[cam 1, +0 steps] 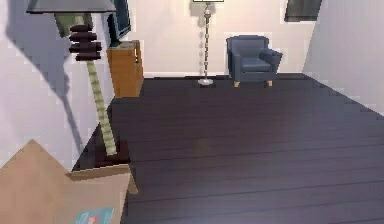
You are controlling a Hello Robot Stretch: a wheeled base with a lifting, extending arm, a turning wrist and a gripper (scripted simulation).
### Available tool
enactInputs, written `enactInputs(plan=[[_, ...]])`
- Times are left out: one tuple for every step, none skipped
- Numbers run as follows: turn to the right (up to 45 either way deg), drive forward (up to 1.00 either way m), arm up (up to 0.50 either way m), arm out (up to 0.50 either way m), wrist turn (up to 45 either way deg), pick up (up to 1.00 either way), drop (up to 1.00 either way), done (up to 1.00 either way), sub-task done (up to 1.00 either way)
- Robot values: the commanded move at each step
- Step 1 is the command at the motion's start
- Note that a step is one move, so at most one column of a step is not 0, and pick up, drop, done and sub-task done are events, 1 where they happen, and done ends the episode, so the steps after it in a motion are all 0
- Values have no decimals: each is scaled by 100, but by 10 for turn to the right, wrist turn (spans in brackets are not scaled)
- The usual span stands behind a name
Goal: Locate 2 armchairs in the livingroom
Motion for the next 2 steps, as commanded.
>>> enactInputs(plan=[[120, 0, 0, 0, 0, 0, 0, 0, 0], [0, 45, 0, 0, 0, 0, 0, 0, 0]])
